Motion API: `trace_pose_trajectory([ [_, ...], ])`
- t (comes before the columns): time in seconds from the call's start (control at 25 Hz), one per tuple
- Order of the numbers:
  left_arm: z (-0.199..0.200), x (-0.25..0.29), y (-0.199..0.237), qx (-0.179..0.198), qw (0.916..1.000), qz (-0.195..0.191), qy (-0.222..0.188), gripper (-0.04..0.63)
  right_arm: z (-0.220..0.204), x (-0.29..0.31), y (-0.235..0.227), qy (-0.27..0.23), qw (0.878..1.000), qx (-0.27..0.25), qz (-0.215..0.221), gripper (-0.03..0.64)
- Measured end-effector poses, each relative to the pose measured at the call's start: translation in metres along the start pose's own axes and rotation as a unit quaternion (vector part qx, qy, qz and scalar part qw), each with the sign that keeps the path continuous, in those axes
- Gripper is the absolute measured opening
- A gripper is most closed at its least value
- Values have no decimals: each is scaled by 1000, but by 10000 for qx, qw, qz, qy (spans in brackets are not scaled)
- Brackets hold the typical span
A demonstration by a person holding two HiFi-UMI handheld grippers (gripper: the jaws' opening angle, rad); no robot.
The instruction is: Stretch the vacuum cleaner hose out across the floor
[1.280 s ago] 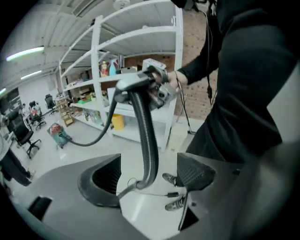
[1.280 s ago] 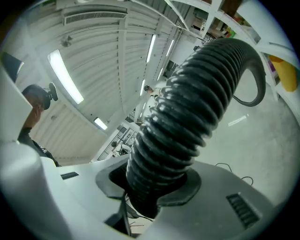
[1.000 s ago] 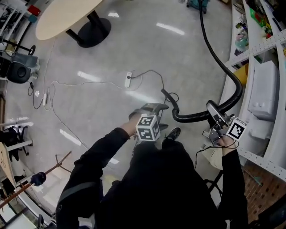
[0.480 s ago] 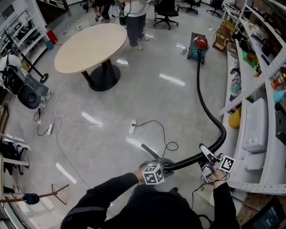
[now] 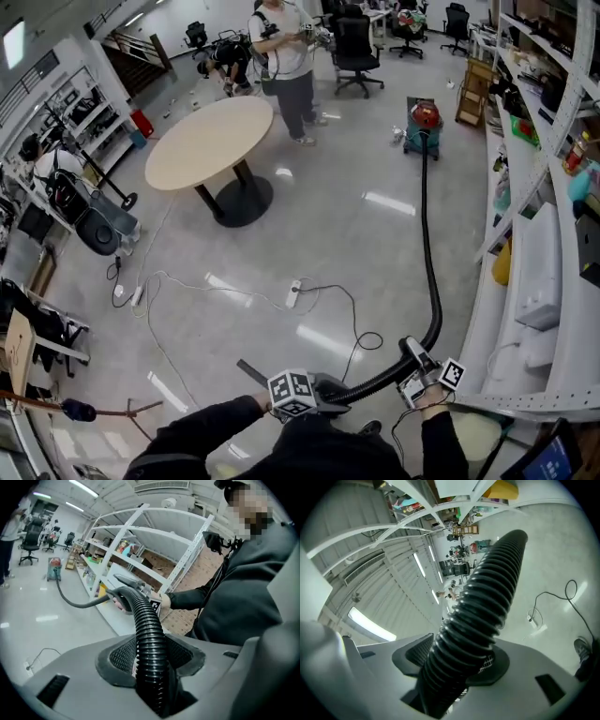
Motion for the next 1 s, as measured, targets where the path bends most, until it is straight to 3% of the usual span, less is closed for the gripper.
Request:
trace_pose_trajectory([
  [0.08, -1, 22, -23, -105, 9999, -75, 60, 193, -11, -32, -19, 214, 9996, 71, -152, 292],
  [0.16, -8, 45, -36, -116, 9996, -28, 241, 193, -34, -58, -33, 705, 9970, 32, -313, 337],
  [0.36, -24, 99, -40, -487, 9961, 289, 679, 194, -100, -118, -55, 1587, 9853, 144, -612, 341],
  [0.52, -24, 119, -51, -613, 9934, 476, 839, 195, -149, -131, -63, 1604, 9828, 222, -887, 341],
  [0.64, -35, 129, -69, -355, 9922, 510, 1078, 196, -150, -132, -61, 1014, 9897, 16, -1015, 315],
  [0.72, -45, 132, -81, -148, 9929, 504, 1066, 197, -152, -148, -72, 659, 9892, 8, -1310, 155],
  [0.8, -51, 122, -80, 480, 9917, 622, 1020, 224, -151, -160, -92, 352, 9795, 95, -1980, 135],
  [0.84, -45, 107, -67, 955, 9873, 843, 950, 280, -143, -156, -99, 242, 9739, 29, -2256, 133],
  [0.92, -16, 58, -37, 1725, 9710, 1553, 570, 337, -120, -137, -101, 223, 9726, -479, -2265, 132],
  [1.0, 12, -1, -30, 1816, 9569, 2260, -154, 339, -109, -135, -90, 317, 9750, -1030, -1941, 132],
])
Point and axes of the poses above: the fingertips, and each gripper's own axes: x forward along the fingers, y to its left, z out of its top, the point moved 2 cm from there along -x, backward along the fingers, and after that the axes turned 9 degrees about x, right-handed, at the moved point
